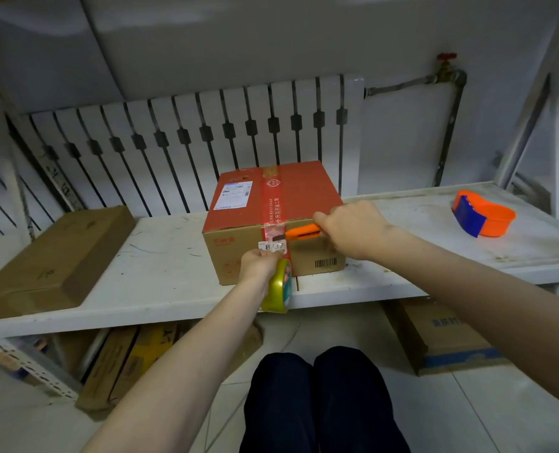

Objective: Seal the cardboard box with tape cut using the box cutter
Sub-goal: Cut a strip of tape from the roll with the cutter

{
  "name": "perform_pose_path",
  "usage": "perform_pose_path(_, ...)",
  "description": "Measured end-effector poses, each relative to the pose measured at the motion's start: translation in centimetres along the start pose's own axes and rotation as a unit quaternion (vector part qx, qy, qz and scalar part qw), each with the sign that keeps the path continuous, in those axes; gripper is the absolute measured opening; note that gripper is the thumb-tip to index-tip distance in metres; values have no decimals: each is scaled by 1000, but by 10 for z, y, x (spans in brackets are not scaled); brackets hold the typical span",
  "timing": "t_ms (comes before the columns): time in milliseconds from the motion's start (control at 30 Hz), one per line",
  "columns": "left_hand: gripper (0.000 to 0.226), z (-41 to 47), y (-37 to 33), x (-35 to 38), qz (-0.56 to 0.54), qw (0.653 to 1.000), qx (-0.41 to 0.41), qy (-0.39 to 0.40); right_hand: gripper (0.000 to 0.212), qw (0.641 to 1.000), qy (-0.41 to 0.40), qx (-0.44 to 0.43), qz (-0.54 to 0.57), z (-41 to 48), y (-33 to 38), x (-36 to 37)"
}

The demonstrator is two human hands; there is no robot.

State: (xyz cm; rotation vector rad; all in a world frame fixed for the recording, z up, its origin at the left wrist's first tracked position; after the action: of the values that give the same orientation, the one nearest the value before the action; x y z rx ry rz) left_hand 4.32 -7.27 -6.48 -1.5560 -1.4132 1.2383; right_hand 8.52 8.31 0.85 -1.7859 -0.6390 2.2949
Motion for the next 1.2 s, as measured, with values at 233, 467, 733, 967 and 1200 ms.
perform_pose_path(233,30,5,-1,-2,56,998,5,-14,14,996,40,-4,-80,3,11,5)
perform_pose_path(467,21,13,0,-5,52,999,3,16,17,999,-5,50,8,-14,-26,-2)
perform_pose_path(733,15,45,34,-14,123,992,-17,27,24,965,-138,142,172,11,-9,0)
perform_pose_path(967,22,28,15,-31,105,992,-1,73,28,960,-128,186,166,53,-3,15)
perform_pose_path(1200,16,21,-37,-38,125,983,94,94,37,959,-41,257,109,84,-18,29)
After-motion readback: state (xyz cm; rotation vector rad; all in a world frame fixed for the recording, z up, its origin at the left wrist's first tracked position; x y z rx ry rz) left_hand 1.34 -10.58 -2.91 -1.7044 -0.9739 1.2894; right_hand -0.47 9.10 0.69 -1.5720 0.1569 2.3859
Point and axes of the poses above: each hand's wrist, its own z-axis towards the middle knuckle, its own x-axis out of the palm, y = z × x, the point moved 3 cm from there along z, towards the middle knuckle, and after that the axes turned 2 degrees about -y, right-handed, at the moved point
